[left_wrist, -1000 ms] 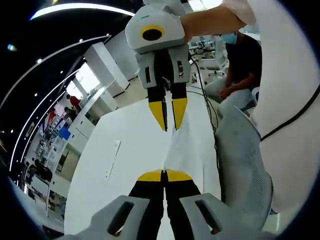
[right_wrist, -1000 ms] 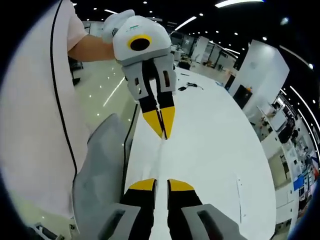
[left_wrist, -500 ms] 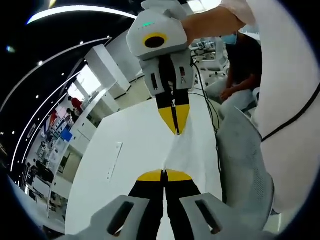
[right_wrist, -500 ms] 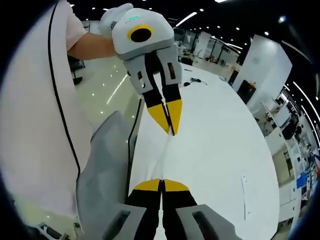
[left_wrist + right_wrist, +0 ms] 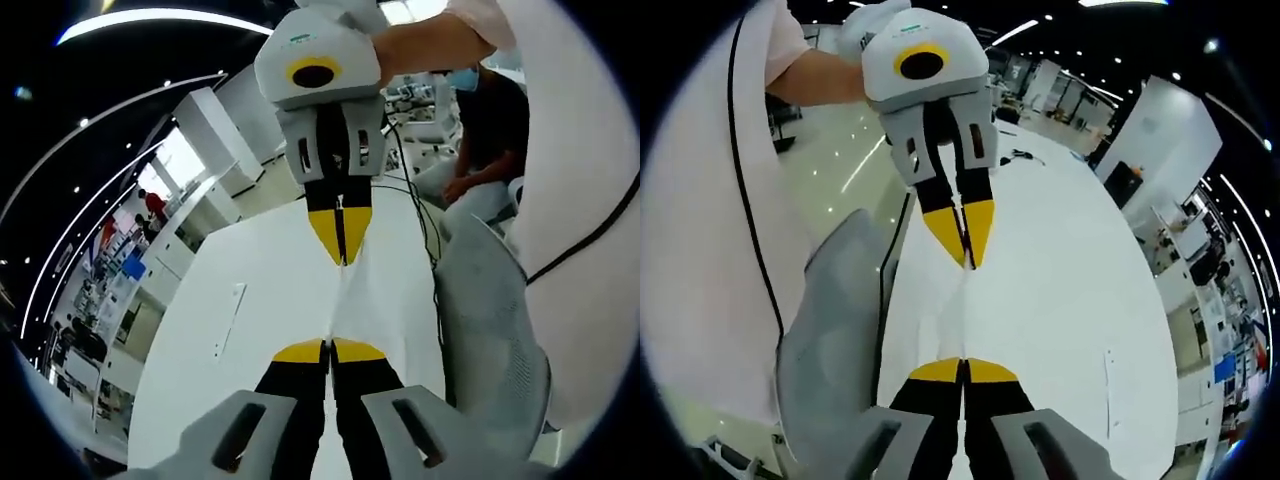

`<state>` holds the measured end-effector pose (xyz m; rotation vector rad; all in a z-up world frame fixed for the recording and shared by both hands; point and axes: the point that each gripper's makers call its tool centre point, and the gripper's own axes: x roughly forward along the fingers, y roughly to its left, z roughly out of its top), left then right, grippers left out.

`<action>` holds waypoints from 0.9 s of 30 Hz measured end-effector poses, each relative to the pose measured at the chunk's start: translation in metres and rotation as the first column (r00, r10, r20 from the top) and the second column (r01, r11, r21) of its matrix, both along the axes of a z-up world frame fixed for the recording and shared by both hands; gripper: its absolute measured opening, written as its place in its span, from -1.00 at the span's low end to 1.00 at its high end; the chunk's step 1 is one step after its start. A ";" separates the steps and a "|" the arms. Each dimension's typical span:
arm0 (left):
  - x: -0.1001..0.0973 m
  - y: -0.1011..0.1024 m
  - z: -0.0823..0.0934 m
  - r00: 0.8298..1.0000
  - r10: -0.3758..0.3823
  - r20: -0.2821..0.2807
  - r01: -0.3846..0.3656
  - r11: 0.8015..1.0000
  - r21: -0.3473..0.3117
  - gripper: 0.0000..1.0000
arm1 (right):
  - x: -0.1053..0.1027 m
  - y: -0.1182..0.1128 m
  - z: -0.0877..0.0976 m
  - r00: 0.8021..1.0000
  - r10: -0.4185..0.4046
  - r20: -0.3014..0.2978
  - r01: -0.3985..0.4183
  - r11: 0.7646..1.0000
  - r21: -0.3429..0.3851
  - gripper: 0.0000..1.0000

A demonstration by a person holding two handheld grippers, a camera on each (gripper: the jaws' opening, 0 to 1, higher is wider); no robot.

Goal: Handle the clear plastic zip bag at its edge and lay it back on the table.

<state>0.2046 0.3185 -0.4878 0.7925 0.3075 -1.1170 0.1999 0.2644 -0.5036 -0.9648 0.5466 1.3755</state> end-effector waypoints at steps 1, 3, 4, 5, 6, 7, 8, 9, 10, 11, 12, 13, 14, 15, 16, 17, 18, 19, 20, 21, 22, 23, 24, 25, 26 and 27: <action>0.000 0.000 0.000 1.000 0.001 0.001 -0.001 1.000 0.001 -0.98 | 0.000 0.000 0.000 1.000 -0.001 0.002 0.001 1.000 -0.001 -1.00; 0.001 0.000 0.000 1.000 0.006 -0.005 -0.006 1.000 0.001 -0.95 | 0.002 0.000 -0.001 1.000 0.000 0.006 0.000 1.000 -0.004 -1.00; 0.001 0.000 0.000 1.000 0.007 -0.005 -0.007 1.000 -0.001 -0.93 | 0.002 0.000 -0.001 1.000 -0.003 0.006 0.003 1.000 -0.007 -1.00; 0.002 0.000 0.001 1.000 0.011 -0.002 -0.011 1.000 -0.005 -0.90 | 0.003 -0.001 -0.002 1.000 -0.005 0.011 0.005 1.000 -0.011 -1.00; 0.002 0.000 0.003 1.000 0.016 0.001 -0.016 1.000 -0.009 -0.85 | 0.005 -0.001 -0.002 1.000 -0.005 0.020 0.006 1.000 -0.017 -1.00; 0.003 -0.001 0.004 1.000 0.020 0.003 -0.020 1.000 -0.013 -0.81 | 0.005 -0.001 -0.002 1.000 -0.005 0.020 0.006 1.000 -0.017 -1.00; 0.004 -0.001 0.006 1.000 0.022 0.006 -0.021 1.000 -0.016 -0.78 | 0.005 -0.001 -0.002 1.000 -0.008 0.018 0.008 1.000 -0.015 -1.00; 0.004 -0.002 0.007 1.000 0.021 0.009 -0.021 1.000 -0.018 -0.77 | 0.006 -0.001 -0.003 1.000 -0.012 0.017 0.012 1.000 -0.013 -1.00; 0.004 -0.003 0.009 1.000 0.021 0.013 -0.021 1.000 -0.020 -0.77 | 0.007 0.000 -0.003 1.000 -0.013 0.019 0.013 1.000 -0.014 -1.00; 0.004 -0.005 0.012 1.000 0.019 0.020 -0.018 0.999 -0.027 -0.76 | 0.008 0.000 -0.003 1.000 -0.016 0.020 0.017 1.000 -0.014 -1.00; 0.004 -0.007 0.015 1.000 0.018 0.022 -0.017 0.999 -0.037 -0.75 | 0.008 0.000 -0.003 1.000 -0.022 0.018 0.022 1.000 -0.014 -1.00; 0.004 -0.009 0.016 1.000 0.017 0.022 -0.016 0.999 -0.041 -0.73 | 0.009 0.000 -0.003 0.999 -0.027 0.019 0.027 1.000 -0.015 -1.00; 0.004 -0.010 0.017 1.000 0.016 0.022 -0.015 0.999 -0.042 -0.72 | 0.010 0.000 -0.003 0.999 -0.029 0.023 0.029 0.999 -0.016 -1.00; 0.004 -0.011 0.017 1.000 0.015 0.023 -0.014 0.999 -0.043 -0.71 | 0.010 0.000 -0.003 0.999 -0.029 0.025 0.030 0.999 -0.017 -1.00; 0.003 -0.013 0.018 1.000 0.011 0.024 -0.010 0.999 -0.044 -0.70 | 0.011 0.000 -0.003 0.999 -0.030 0.030 0.031 0.999 -0.021 -1.00; 0.003 -0.016 0.019 1.000 0.005 0.026 -0.004 0.999 -0.043 -0.71 | 0.011 0.001 -0.003 0.999 -0.028 0.031 0.029 0.999 -0.022 -1.00; 0.002 -0.018 0.019 1.000 0.001 0.026 0.001 0.999 -0.043 -0.71 | 0.011 0.001 -0.003 0.999 -0.031 0.030 0.031 0.999 -0.022 -1.00; 0.001 -0.020 0.019 1.000 -0.006 0.026 0.007 0.999 -0.040 -0.72 | 0.011 0.002 -0.003 0.999 -0.033 0.031 0.034 0.999 -0.023 -1.00; 0.001 -0.022 0.019 1.000 -0.011 0.028 0.012 0.999 -0.036 -0.73 | 0.011 0.002 -0.003 0.999 -0.032 0.036 0.033 0.999 -0.027 -1.00; 0.000 -0.025 0.019 0.999 -0.019 0.029 0.020 0.999 -0.032 -0.74 | 0.011 0.002 -0.003 0.999 -0.030 0.037 0.031 0.999 -0.029 -1.00; -0.001 -0.026 0.019 0.999 -0.024 0.029 0.025 0.999 -0.031 -0.74 | 0.012 0.003 -0.003 0.999 -0.031 0.037 0.032 0.999 -0.028 -1.00; -0.002 -0.029 0.019 0.999 -0.033 0.026 0.034 0.999 -0.031 -0.76 | 0.013 0.003 -0.003 0.999 -0.039 0.033 0.040 0.999 -0.026 -1.00; -0.003 -0.030 0.019 0.999 -0.038 0.023 0.039 0.999 -0.027 -0.78 | 0.013 0.003 -0.003 0.999 -0.036 0.035 0.037 0.999 -0.027 -1.00; -0.004 -0.032 0.017 0.999 -0.045 0.021 0.045 0.999 -0.019 -0.80 | 0.013 0.004 -0.003 0.999 -0.036 0.037 0.037 0.999 -0.029 -1.00; -0.005 -0.033 0.016 0.999 -0.049 0.021 0.049 0.999 -0.014 -0.81 | 0.014 0.004 -0.003 0.999 -0.037 0.038 0.038 0.999 -0.029 -1.00; -0.005 -0.034 0.016 0.999 -0.051 0.020 0.051 0.999 -0.012 -0.81 | 0.013 0.005 -0.002 0.999 -0.036 0.038 0.037 0.999 -0.029 -1.00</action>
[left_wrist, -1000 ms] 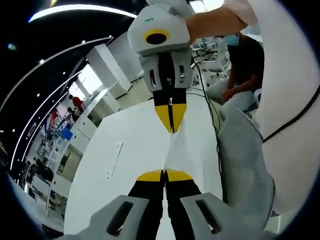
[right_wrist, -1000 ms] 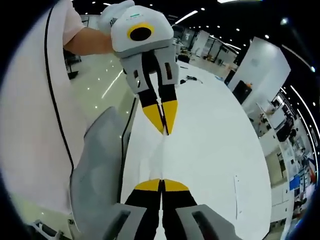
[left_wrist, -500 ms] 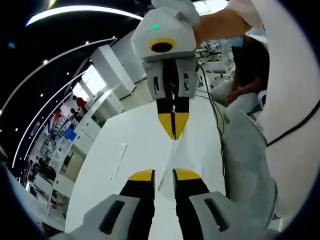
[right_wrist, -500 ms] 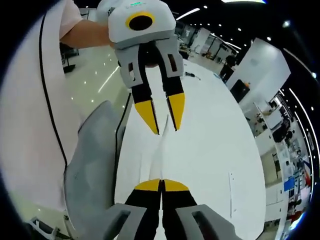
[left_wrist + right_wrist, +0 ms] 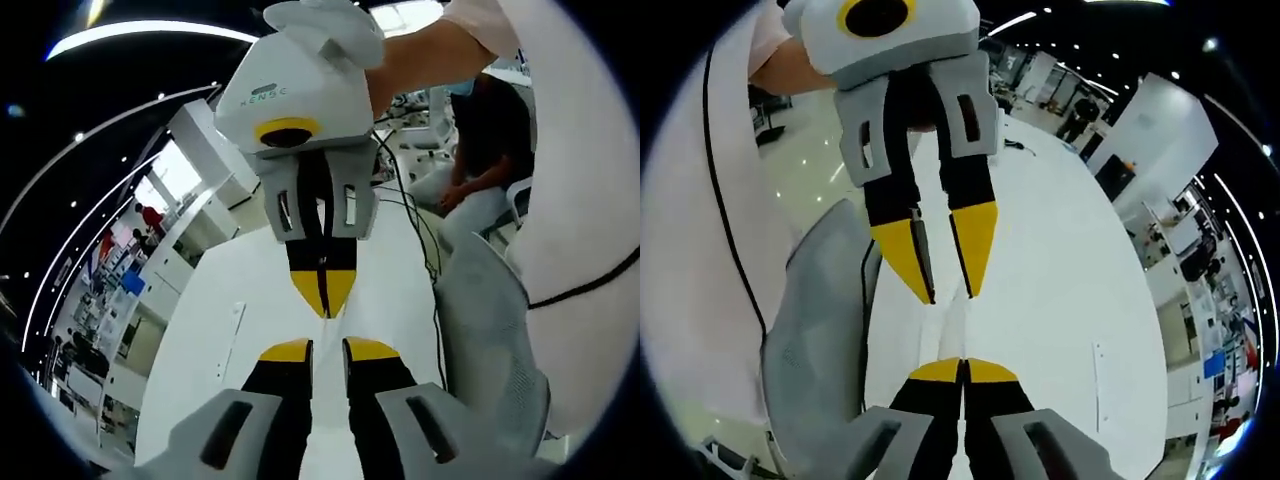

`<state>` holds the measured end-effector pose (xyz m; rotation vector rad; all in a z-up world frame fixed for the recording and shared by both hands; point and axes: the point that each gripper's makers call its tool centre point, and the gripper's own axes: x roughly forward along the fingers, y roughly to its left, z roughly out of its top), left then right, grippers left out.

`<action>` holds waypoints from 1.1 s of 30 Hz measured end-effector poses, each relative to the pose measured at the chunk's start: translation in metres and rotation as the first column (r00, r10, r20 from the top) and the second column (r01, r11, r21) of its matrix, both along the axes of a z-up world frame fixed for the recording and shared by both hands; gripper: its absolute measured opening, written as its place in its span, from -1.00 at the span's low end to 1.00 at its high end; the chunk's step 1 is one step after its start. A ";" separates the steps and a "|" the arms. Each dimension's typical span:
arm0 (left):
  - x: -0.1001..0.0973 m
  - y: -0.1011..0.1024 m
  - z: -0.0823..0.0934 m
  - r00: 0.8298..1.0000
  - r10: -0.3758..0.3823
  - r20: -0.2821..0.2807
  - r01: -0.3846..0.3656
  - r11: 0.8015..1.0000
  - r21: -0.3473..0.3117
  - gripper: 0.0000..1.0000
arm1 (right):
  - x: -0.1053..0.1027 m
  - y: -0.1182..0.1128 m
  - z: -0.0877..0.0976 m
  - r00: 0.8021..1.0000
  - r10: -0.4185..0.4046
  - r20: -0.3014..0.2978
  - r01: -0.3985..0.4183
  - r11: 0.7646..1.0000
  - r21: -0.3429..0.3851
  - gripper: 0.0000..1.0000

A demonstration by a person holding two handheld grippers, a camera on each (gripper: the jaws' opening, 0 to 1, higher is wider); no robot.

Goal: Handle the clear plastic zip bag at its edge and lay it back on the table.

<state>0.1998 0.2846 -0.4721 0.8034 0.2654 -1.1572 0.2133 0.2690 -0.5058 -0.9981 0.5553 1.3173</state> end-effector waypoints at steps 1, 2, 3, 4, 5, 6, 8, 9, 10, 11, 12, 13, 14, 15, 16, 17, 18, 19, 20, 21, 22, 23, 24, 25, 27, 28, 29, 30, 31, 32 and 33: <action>-0.001 -0.001 -0.001 1.000 -0.004 -0.004 0.004 1.000 0.003 -0.81 | 0.000 0.001 0.000 1.000 0.003 0.001 -0.003 1.000 0.001 -1.00; -0.001 -0.002 -0.001 1.000 -0.006 -0.007 0.006 1.000 0.004 -0.81 | 0.000 0.001 0.001 1.000 0.004 0.001 -0.004 1.000 0.002 -1.00; -0.001 -0.003 -0.001 1.000 -0.008 -0.009 0.008 1.000 0.006 -0.82 | 0.000 0.002 0.001 1.000 0.004 0.002 -0.004 1.000 0.002 -1.00; -0.001 -0.003 -0.002 1.000 -0.009 -0.010 0.009 1.000 0.007 -0.83 | 0.000 0.003 0.001 1.000 0.006 0.002 -0.006 1.000 0.002 -1.00; -0.002 -0.004 -0.003 1.000 -0.012 -0.014 0.013 1.000 0.011 -0.84 | -0.001 0.004 0.001 1.000 0.006 0.002 -0.006 1.000 0.003 -1.00; -0.003 -0.005 -0.004 1.000 -0.016 -0.016 0.016 1.000 0.017 -0.86 | -0.001 0.005 0.001 1.000 0.009 0.002 -0.009 1.000 0.003 -1.00; -0.004 -0.006 -0.005 1.000 -0.023 -0.018 0.024 0.999 0.028 -0.90 | -0.002 0.006 0.001 1.000 0.011 0.003 -0.011 1.000 0.003 -1.00; -0.003 -0.006 -0.006 1.000 -0.025 -0.012 0.025 0.999 0.033 -0.90 | -0.002 0.007 0.001 1.000 0.012 0.002 -0.012 1.000 0.005 -1.00; -0.003 -0.007 -0.006 1.000 -0.024 -0.013 0.025 0.999 0.035 -0.90 | -0.002 0.007 0.001 1.000 0.013 0.002 -0.013 1.000 0.006 -1.00; -0.003 -0.007 -0.008 1.000 -0.024 -0.020 0.025 0.999 0.040 -0.90 | -0.002 0.008 0.002 1.000 0.013 0.003 -0.013 1.000 0.006 -1.00; -0.002 -0.007 -0.009 0.999 -0.024 -0.021 0.025 0.999 0.043 -0.90 | -0.002 0.008 0.002 1.000 0.015 0.004 -0.015 1.000 0.007 -1.00; -0.002 -0.007 -0.010 0.999 -0.024 -0.023 0.025 0.999 0.047 -0.90 | -0.002 0.009 0.002 1.000 0.014 0.003 -0.014 1.000 0.009 -1.00; -0.003 -0.006 -0.011 0.999 -0.023 -0.029 0.025 0.998 0.054 -0.90 | -0.002 0.009 0.002 1.000 0.014 0.003 -0.014 1.000 0.010 -1.00; -0.003 -0.006 -0.014 0.999 -0.023 -0.036 0.025 0.998 0.062 -0.90 | -0.002 0.010 0.002 1.000 0.016 0.003 -0.016 1.000 0.010 -1.00; -0.003 -0.006 -0.015 0.999 -0.023 -0.037 0.026 0.997 0.067 -0.90 | -0.002 0.010 0.003 1.000 0.015 0.003 -0.015 1.000 0.010 -1.00; -0.003 -0.005 -0.017 0.999 -0.022 -0.040 0.025 0.997 0.073 -0.90 | -0.002 0.010 0.002 1.000 0.016 0.003 -0.016 1.000 0.009 -1.00; -0.003 -0.005 -0.017 0.999 -0.021 -0.042 0.024 0.997 0.076 -0.89 | -0.002 0.010 0.002 1.000 0.017 0.002 -0.017 1.000 0.007 -1.00; -0.002 -0.005 -0.018 0.999 -0.019 -0.042 0.022 0.997 0.077 -0.89 | -0.002 0.010 0.002 1.000 0.018 0.003 -0.018 1.000 0.007 -1.00; -0.002 -0.005 -0.019 0.999 -0.018 -0.044 0.021 0.997 0.079 -0.90 | -0.003 0.010 0.001 1.000 0.019 0.001 -0.019 1.000 0.008 -1.00; -0.002 -0.004 -0.019 0.999 -0.018 -0.046 0.021 0.997 0.080 -0.90 | -0.003 0.011 0.001 1.000 0.019 0.000 -0.019 1.000 0.007 -1.00; -0.003 -0.004 -0.020 0.999 -0.017 -0.050 0.021 0.996 0.084 -0.90 | -0.003 0.011 0.001 1.000 0.019 0.001 -0.019 1.000 0.007 -1.00; -0.003 -0.004 -0.021 0.999 -0.017 -0.052 0.022 0.996 0.089 -0.92 | -0.003 0.011 0.001 1.000 0.019 0.001 -0.019 1.000 0.007 -1.00; -0.004 -0.004 -0.022 0.998 -0.019 -0.057 0.024 0.995 0.096 -0.95 | -0.004 0.011 0.001 1.000 0.020 0.000 -0.020 1.000 0.007 -1.00; -0.004 -0.004 -0.023 0.998 -0.020 -0.061 0.026 0.995 0.099 -0.97 | -0.004 0.011 0.001 1.000 0.019 0.000 -0.019 1.000 0.007 -1.00; -0.005 -0.004 -0.024 0.998 -0.021 -0.058 0.027 0.994 0.105 -0.99 | -0.004 0.012 0.001 1.000 0.017 0.000 -0.017 1.000 0.009 -1.00; -0.005 -0.004 -0.025 0.998 -0.021 -0.059 0.028 0.994 0.107 -1.00 | -0.004 0.012 0.001 1.000 0.018 0.000 -0.018 1.000 0.010 -1.00; -0.006 -0.004 -0.026 0.998 -0.024 -0.062 0.030 0.993 0.110 -1.00 | -0.004 0.013 0.001 1.000 0.016 0.000 -0.016 1.000 0.011 -1.00; -0.006 -0.004 -0.026 0.998 -0.026 -0.062 0.033 0.993 0.113 -1.00 | -0.004 0.013 0.001 1.000 0.015 -0.001 -0.015 1.000 0.012 -1.00; -0.007 -0.004 -0.027 0.998 -0.027 -0.060 0.034 0.993 0.115 -1.00 | -0.004 0.013 0.001 1.000 0.014 0.000 -0.014 1.000 0.013 -1.00; -0.007 -0.004 -0.027 0.998 -0.028 -0.062 0.035 0.993 0.115 -1.00 | -0.004 0.013 0.001 1.000 0.012 -0.001 -0.012 1.000 0.013 -1.00; -0.008 -0.004 -0.027 0.997 -0.027 -0.067 0.035 0.993 0.115 -1.00 | -0.004 0.013 0.001 1.000 0.010 -0.003 -0.010 1.000 0.015 -1.00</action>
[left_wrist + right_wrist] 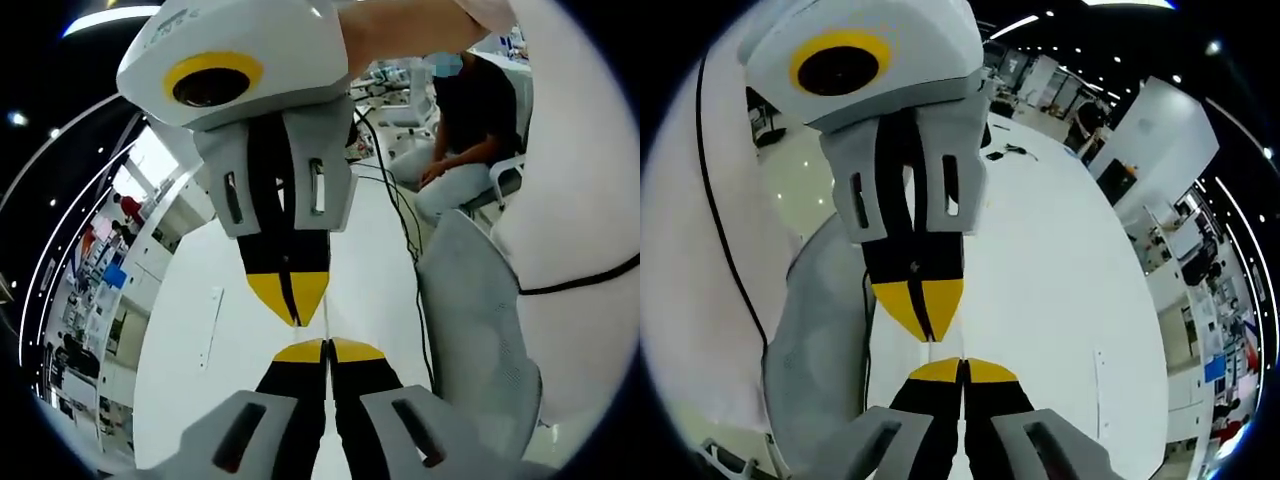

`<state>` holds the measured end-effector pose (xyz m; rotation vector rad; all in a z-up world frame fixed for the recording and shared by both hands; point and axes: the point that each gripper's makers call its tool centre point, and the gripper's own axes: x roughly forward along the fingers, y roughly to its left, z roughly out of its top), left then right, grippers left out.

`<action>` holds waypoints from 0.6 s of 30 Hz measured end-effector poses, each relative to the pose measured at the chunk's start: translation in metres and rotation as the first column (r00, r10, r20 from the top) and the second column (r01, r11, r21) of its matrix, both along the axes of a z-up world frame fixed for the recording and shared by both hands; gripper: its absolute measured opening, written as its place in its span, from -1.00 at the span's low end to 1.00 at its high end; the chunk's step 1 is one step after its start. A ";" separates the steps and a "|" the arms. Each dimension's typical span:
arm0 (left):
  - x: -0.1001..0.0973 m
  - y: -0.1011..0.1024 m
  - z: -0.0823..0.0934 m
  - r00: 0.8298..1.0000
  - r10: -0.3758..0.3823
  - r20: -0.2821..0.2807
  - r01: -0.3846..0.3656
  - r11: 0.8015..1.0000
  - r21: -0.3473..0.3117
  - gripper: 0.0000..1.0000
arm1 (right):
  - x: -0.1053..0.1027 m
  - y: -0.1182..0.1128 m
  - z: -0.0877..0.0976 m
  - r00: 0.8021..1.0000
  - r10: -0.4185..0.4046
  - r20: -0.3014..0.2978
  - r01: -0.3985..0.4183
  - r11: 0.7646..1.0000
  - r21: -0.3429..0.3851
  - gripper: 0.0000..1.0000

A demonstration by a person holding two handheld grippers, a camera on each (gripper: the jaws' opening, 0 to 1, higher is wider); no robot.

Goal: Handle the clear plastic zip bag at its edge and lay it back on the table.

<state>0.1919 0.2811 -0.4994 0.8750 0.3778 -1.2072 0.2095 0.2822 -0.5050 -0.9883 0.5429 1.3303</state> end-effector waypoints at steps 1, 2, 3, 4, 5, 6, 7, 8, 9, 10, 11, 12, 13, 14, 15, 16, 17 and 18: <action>-0.001 0.000 0.000 1.000 -0.001 -0.002 0.001 1.000 0.000 -1.00 | 0.000 0.000 0.000 1.000 0.000 -0.001 0.000 1.000 0.000 -1.00; -0.002 0.000 -0.001 1.000 -0.003 -0.006 0.003 1.000 0.002 -1.00 | 0.000 0.000 -0.001 1.000 -0.003 -0.001 0.003 1.000 0.000 -1.00; -0.003 0.000 -0.002 1.000 -0.003 -0.010 0.003 1.000 0.003 -1.00 | 0.000 0.000 -0.001 1.000 -0.006 -0.002 0.006 1.000 0.001 -1.00; -0.004 0.000 -0.003 1.000 -0.003 -0.016 0.003 1.000 0.004 -1.00 | 0.001 0.000 -0.001 1.000 -0.009 -0.001 0.009 1.000 0.003 -1.00; -0.004 0.000 -0.004 1.000 -0.002 -0.019 0.003 1.000 0.004 -1.00 | 0.001 0.000 -0.001 1.000 -0.011 -0.001 0.011 1.000 0.004 -1.00; -0.006 0.000 -0.005 1.000 0.000 -0.028 0.001 1.000 0.002 -1.00 | 0.002 0.000 -0.001 1.000 -0.019 0.000 0.019 1.000 0.008 -1.00; -0.007 0.000 -0.005 0.999 0.001 -0.035 -0.001 1.000 0.001 -1.00 | 0.002 0.000 -0.001 1.000 -0.020 0.001 0.020 1.000 0.009 -1.00; -0.008 0.000 -0.006 0.999 0.001 -0.041 -0.001 1.000 0.000 -1.00 | 0.003 0.000 0.000 1.000 -0.023 0.002 0.023 1.000 0.011 -1.00; -0.009 0.000 -0.006 0.999 0.001 -0.045 -0.001 1.000 0.000 -1.00 | 0.003 0.000 0.000 1.000 -0.026 0.002 0.026 1.000 0.012 -1.00; -0.009 0.000 -0.006 0.999 0.002 -0.048 -0.002 1.000 -0.001 -1.00 | 0.003 0.000 0.000 1.000 -0.027 0.002 0.027 1.000 0.012 -1.00; -0.010 0.000 -0.007 0.999 0.002 -0.053 -0.002 1.000 -0.003 -1.00 | 0.003 0.000 -0.001 1.000 -0.029 0.003 0.029 0.999 0.014 -1.00; -0.011 0.000 -0.007 0.998 0.002 -0.058 -0.002 1.000 -0.003 -1.00 | 0.003 0.001 -0.001 0.999 -0.032 0.004 0.032 0.999 0.015 -1.00; -0.012 0.000 -0.008 0.998 0.001 -0.065 -0.001 1.000 -0.002 -1.00 | 0.003 0.001 0.000 0.999 -0.039 0.003 0.039 0.999 0.018 -1.00; -0.013 0.000 -0.009 0.998 0.001 -0.069 -0.001 1.000 -0.002 -1.00 | 0.004 0.001 -0.001 0.999 -0.041 0.002 0.041 0.999 0.019 -1.00; -0.014 0.000 -0.009 0.997 0.000 -0.073 0.000 1.000 -0.002 -1.00 | 0.004 0.001 -0.001 0.999 -0.044 0.003 0.044 0.999 0.022 -1.00; -0.014 0.000 -0.010 0.997 -0.001 -0.077 0.001 1.000 -0.001 -1.00 | 0.006 0.000 0.000 0.999 -0.052 0.006 0.051 0.998 0.025 -1.00; -0.016 -0.001 -0.010 0.997 -0.004 -0.080 0.004 1.000 0.000 -1.00 | 0.007 0.000 0.000 0.998 -0.060 0.004 0.060 0.998 0.028 -1.00; -0.016 -0.001 -0.010 0.997 -0.006 -0.083 0.006 1.000 -0.001 -1.00 | 0.008 0.000 0.000 0.998 -0.064 0.005 0.064 0.997 0.032 -1.00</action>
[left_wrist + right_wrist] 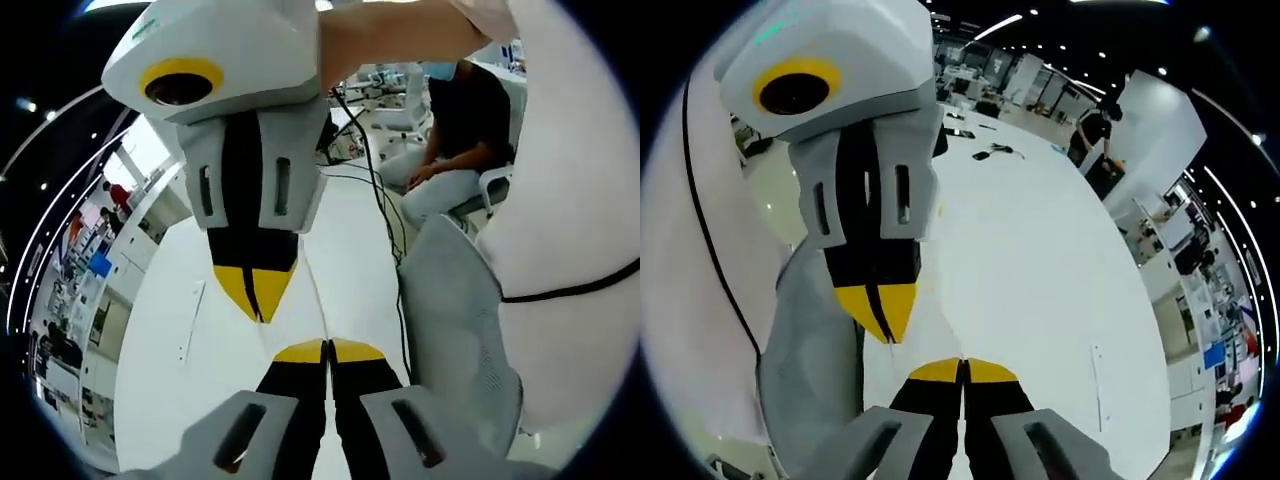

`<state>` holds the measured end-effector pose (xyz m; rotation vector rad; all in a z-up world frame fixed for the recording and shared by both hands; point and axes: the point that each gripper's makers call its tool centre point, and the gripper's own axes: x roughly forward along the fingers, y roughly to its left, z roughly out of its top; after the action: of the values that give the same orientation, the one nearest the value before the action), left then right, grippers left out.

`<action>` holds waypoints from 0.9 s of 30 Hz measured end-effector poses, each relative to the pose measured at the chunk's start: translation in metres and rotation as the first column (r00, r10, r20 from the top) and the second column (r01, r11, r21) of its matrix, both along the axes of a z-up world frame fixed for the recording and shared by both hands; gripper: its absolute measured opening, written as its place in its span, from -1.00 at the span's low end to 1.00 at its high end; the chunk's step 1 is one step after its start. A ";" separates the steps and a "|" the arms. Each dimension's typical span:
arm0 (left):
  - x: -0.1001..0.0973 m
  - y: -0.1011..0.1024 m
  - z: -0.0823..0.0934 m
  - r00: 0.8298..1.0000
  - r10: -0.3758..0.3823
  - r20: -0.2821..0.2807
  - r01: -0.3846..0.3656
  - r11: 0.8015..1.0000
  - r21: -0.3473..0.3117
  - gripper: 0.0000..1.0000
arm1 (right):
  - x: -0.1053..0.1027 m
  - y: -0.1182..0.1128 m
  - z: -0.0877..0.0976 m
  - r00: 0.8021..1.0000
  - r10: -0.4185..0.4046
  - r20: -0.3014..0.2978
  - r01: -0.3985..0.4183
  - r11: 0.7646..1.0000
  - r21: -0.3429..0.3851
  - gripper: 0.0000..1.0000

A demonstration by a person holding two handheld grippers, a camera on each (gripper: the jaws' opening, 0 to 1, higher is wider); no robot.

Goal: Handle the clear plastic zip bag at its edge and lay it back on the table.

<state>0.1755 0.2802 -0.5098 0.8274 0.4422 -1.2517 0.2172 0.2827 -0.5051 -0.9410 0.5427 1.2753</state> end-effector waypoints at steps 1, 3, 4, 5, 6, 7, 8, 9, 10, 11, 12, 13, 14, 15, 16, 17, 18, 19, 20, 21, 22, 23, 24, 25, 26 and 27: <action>-0.002 -0.001 -0.001 1.000 -0.002 -0.011 0.002 1.000 -0.003 -1.00 | 0.002 0.000 0.001 1.000 -0.016 0.003 0.016 1.000 0.009 -1.00; -0.005 -0.001 -0.001 1.000 -0.005 -0.024 0.005 1.000 -0.007 -1.00 | 0.003 0.000 0.001 1.000 -0.025 0.000 0.025 1.000 0.015 -1.00; -0.005 -0.002 -0.001 1.000 -0.005 -0.029 0.005 1.000 -0.008 -1.00 | 0.004 0.000 0.002 1.000 -0.031 -0.001 0.031 0.999 0.023 -1.00; -0.006 -0.002 -0.001 0.999 -0.005 -0.036 0.005 1.000 -0.008 -1.00 | 0.005 0.000 0.002 0.999 -0.034 -0.001 0.034 0.999 0.026 -1.00; -0.007 -0.001 -0.001 0.999 -0.005 -0.037 0.005 1.000 -0.007 -1.00 | 0.006 0.000 0.002 0.999 -0.039 0.001 0.039 0.999 0.029 -1.00; -0.007 -0.001 -0.002 0.999 -0.005 -0.037 0.005 1.000 -0.006 -1.00 | 0.006 0.000 0.002 0.999 -0.041 0.000 0.041 0.999 0.031 -1.00; -0.007 0.000 -0.003 0.999 -0.003 -0.044 0.003 1.000 -0.003 -1.00 | 0.006 0.001 0.002 0.999 -0.044 0.000 0.044 0.999 0.032 -1.00; -0.008 0.000 -0.003 0.999 -0.004 -0.048 0.004 1.000 -0.002 -1.00 | 0.006 0.001 0.002 0.999 -0.048 0.002 0.048 0.998 0.035 -1.00; -0.009 0.000 -0.004 0.999 -0.006 -0.053 0.006 1.000 -0.001 -1.00 | 0.007 0.001 0.002 0.998 -0.055 0.003 0.055 0.998 0.040 -1.00; -0.010 -0.001 -0.004 0.999 -0.007 -0.054 0.007 1.000 0.000 -1.00 | 0.007 0.001 0.002 0.998 -0.058 0.002 0.058 0.997 0.042 -1.00; -0.010 -0.001 -0.004 0.998 -0.008 -0.056 0.008 1.000 0.000 -1.00 | 0.008 0.001 0.002 0.998 -0.063 0.003 0.063 0.997 0.045 -1.00; -0.012 -0.001 -0.005 0.998 -0.010 -0.062 0.010 1.000 0.002 -1.00 | 0.009 0.001 0.003 0.997 -0.071 0.004 0.071 0.996 0.050 -1.00; -0.013 -0.001 -0.006 0.998 -0.011 -0.065 0.011 1.000 0.003 -1.00 | 0.010 0.000 0.003 0.997 -0.076 0.006 0.075 0.996 0.055 -1.00; -0.013 -0.001 -0.006 0.998 -0.011 -0.066 0.011 1.000 0.003 -1.00 | 0.011 0.000 0.003 0.997 -0.082 0.005 0.081 0.995 0.058 -1.00; -0.013 -0.001 -0.006 0.998 -0.011 -0.068 0.011 1.000 0.003 -1.00 | 0.012 0.000 0.004 0.996 -0.089 0.007 0.089 0.994 0.062 -1.00; -0.014 -0.001 -0.006 0.998 -0.011 -0.068 0.011 1.000 0.003 -1.00 | 0.013 -0.001 0.004 0.996 -0.094 0.006 0.094 0.993 0.066 -1.00; -0.014 -0.001 -0.007 0.997 -0.011 -0.071 0.011 1.000 0.002 -1.00 | 0.014 -0.001 0.004 0.995 -0.097 0.006 0.097 0.993 0.070 -1.00; -0.014 -0.001 -0.007 0.997 -0.010 -0.071 0.010 1.000 0.002 -1.00 | 0.014 0.000 0.005 0.995 -0.102 0.002 0.101 0.992 0.074 -1.00; -0.014 0.000 -0.007 0.997 -0.009 -0.072 0.009 1.000 0.001 -1.00 | 0.014 0.000 0.005 0.995 -0.102 0.002 0.101 0.992 0.076 -1.00; -0.014 0.000 -0.007 0.997 -0.008 -0.073 0.009 1.000 0.001 -1.00 | 0.015 0.000 0.005 0.994 -0.105 0.005 0.104 0.991 0.079 -1.00; -0.015 0.000 -0.007 0.997 -0.007 -0.075 0.007 1.000 0.000 -1.00 | 0.015 0.000 0.005 0.994 -0.110 0.006 0.109 0.991 0.081 -1.00; -0.015 0.000 -0.007 0.997 -0.007 -0.076 0.007 1.000 -0.001 -1.00 | 0.016 0.000 0.005 0.994 -0.113 0.004 0.112 0.990 0.085 -1.00; -0.015 0.000 -0.008 0.997 -0.006 -0.078 0.006 1.000 -0.001 -1.00 | 0.017 0.000 0.005 0.993 -0.115 0.004 0.114 0.990 0.088 -1.00; -0.015 0.000 -0.008 0.997 -0.006 -0.079 0.005 1.000 -0.001 -1.00 | 0.018 0.000 0.005 0.993 -0.121 0.004 0.120 0.988 0.093 -1.00; -0.015 0.000 -0.008 0.997 -0.006 -0.079 0.005 1.000 -0.002 -1.00 | 0.019 -0.001 0.005 0.992 -0.123 0.005 0.122 0.988 0.095 -1.00; -0.016 0.000 -0.009 0.997 -0.004 -0.082 0.004 1.000 -0.003 -1.00 | 0.020 -0.001 0.006 0.992 -0.128 0.003 0.127 0.987 0.099 -1.00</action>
<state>0.1596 0.2802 -0.5187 0.7768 0.5052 -1.2930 0.2367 0.2821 -0.4996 -0.8167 0.5193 1.1713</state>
